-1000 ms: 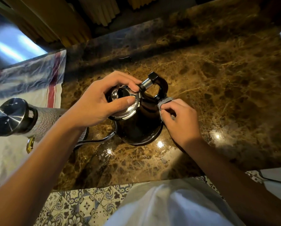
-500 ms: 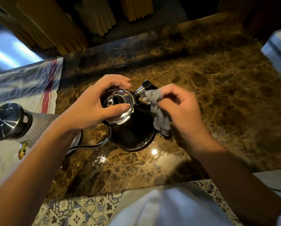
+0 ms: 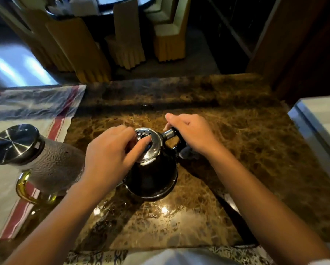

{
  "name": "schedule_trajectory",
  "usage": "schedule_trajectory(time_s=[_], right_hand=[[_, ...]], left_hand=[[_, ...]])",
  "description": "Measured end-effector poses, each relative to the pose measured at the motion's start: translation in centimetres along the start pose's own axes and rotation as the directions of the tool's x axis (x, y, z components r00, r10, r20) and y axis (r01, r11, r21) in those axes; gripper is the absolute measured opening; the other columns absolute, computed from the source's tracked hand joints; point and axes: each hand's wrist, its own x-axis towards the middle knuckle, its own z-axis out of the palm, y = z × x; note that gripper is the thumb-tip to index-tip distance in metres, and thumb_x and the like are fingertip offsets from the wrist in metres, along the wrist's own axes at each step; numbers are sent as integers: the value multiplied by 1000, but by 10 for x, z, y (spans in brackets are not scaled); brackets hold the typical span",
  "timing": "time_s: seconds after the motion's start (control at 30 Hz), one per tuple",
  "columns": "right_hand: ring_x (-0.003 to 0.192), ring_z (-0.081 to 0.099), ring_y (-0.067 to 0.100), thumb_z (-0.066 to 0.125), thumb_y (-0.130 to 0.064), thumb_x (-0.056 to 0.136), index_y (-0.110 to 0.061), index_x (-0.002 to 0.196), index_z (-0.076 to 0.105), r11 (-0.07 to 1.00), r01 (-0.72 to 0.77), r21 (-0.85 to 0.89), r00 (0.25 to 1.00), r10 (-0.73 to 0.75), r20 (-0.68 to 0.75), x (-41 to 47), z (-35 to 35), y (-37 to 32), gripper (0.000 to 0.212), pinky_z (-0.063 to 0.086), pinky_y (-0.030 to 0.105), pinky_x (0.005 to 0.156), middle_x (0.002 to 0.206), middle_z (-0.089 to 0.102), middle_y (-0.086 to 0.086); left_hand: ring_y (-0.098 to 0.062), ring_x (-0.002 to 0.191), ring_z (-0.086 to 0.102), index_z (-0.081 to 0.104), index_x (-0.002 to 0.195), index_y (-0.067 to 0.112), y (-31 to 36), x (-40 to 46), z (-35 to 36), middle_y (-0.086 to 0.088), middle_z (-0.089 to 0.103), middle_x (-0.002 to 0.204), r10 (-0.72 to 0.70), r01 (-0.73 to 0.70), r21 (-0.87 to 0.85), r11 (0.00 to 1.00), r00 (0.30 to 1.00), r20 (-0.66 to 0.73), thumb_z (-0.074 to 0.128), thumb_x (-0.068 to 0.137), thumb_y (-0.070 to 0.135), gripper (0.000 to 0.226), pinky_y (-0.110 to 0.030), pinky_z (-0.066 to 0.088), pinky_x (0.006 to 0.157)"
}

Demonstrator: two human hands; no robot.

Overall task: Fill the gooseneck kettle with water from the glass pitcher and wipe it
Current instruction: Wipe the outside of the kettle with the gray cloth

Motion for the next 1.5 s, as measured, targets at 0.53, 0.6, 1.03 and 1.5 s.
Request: schedule_trajectory(time_s=[0.53, 0.6, 1.03, 1.5], right_hand=[[56, 53, 1, 57, -43, 105, -9, 70, 71, 989, -17, 146, 981, 45, -191, -53, 12, -4, 51, 39, 25, 60, 57, 61, -12], [56, 54, 3, 57, -44, 105, -9, 70, 71, 989, -33, 146, 969, 67, -237, -63, 19, -8, 51, 40, 25, 59, 58, 63, -6], [82, 73, 17, 65, -35, 100, -18, 101, 81, 844, -238, 480, 959, 283, -23, -135, 62, -51, 23, 56, 35, 81, 89, 80, 7], [90, 76, 26, 67, -31, 100, -13, 89, 82, 825, -167, 539, 942, 296, -160, -145, 118, -82, 26, 60, 30, 84, 88, 80, 11]], left_hand=[[-12, 91, 54, 67, 104, 23, -22, 10, -6, 4, 54, 105, -208, 226, -137, 964, 969, 133, 56, 92, 61, 42, -19, 39, 66], [-9, 95, 54, 67, 122, 24, -28, -2, -12, 3, 54, 118, -212, 235, -159, 959, 966, 151, 62, 91, 59, 47, -22, 42, 71], [-5, 122, 66, 66, 138, 29, -58, -8, -11, 11, 72, 131, -271, 486, -673, 557, 873, 406, 63, 103, 29, 35, -36, 58, 101], [1, 119, 61, 69, 134, 21, -59, 11, -10, 7, 71, 134, -209, 437, -640, 633, 891, 402, 52, 108, 27, 32, -28, 49, 109]])
